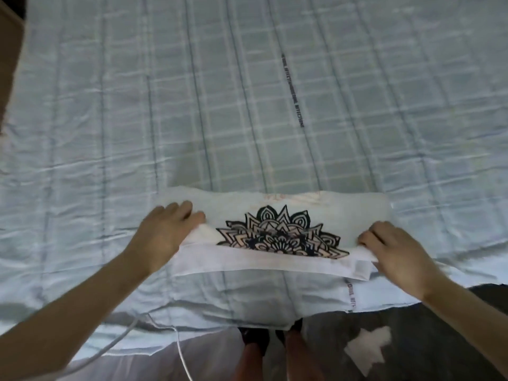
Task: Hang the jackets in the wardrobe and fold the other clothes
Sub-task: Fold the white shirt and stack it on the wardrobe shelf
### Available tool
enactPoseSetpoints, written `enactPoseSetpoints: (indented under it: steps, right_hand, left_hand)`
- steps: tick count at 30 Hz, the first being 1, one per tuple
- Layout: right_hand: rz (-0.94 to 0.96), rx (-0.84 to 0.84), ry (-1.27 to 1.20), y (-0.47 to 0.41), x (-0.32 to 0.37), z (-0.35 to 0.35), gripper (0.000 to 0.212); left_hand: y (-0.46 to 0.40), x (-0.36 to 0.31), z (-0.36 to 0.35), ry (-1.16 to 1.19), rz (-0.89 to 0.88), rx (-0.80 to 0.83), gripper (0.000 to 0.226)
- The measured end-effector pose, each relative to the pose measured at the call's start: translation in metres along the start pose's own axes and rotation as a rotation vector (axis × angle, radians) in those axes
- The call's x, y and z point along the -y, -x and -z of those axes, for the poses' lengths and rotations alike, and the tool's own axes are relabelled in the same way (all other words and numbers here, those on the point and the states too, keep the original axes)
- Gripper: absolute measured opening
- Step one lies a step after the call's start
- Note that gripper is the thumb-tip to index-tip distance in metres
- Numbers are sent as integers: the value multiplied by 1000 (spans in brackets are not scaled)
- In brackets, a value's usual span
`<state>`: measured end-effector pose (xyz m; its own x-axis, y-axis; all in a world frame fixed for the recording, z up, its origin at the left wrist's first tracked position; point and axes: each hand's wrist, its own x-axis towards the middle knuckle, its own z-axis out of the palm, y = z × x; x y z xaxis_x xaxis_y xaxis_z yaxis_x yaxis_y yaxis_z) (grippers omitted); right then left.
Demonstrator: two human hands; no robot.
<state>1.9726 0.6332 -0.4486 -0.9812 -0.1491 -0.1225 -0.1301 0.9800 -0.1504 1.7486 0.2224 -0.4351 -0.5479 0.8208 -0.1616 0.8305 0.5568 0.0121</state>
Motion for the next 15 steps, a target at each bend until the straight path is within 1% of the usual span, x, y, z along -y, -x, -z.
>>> enactPoseSetpoints:
  steps: [1, 2, 3, 5, 6, 7, 8, 9, 10, 11, 12, 13, 15]
  right_hand:
    - [-23, 43, -36, 5, 4, -11, 72]
    - [-44, 102, -73, 10, 7, -20, 69]
    - [-58, 157, -111, 14, 11, -26, 63]
    - [-80, 187, -144, 20, 18, -32, 45]
    - [-108, 172, -144, 20, 23, -32, 41]
    - [-144, 122, -140, 16, 27, -30, 40]
    - [-189, 41, -133, 9, 32, -28, 40]
    - [-237, -47, -129, -1, 36, -27, 41]
    - [-288, -126, -121, -13, 42, -27, 42]
    - [-337, -179, -119, -27, 49, -26, 43]
    - [-372, -198, -120, -41, 55, -26, 45]
    - [-395, -184, -118, -52, 58, -30, 48]
    - [-442, -92, -92, -64, 53, -45, 54]
  left_hand:
    - [10, -7, -11, 15, 23, 97, 78]
    - [18, -15, -19, 32, 50, 236, 82]
    - [24, -25, -24, 48, 78, 365, 83]
    - [25, -41, -25, 61, 149, 525, 70]
    - [19, -45, -20, 93, 191, 527, 59]
    - [12, -49, -13, 147, 226, 477, 48]
    - [4, -51, -9, 217, 241, 336, 43]
    - [-3, -51, -8, 262, 253, 156, 44]
    - [-12, -49, -11, 277, 268, 9, 46]
    - [-18, -46, -18, 268, 277, -81, 48]
    - [-22, -42, -27, 253, 291, -86, 51]
    - [-24, -37, -39, 237, 313, -46, 53]
    - [-25, -19, -62, 232, 392, 55, 56]
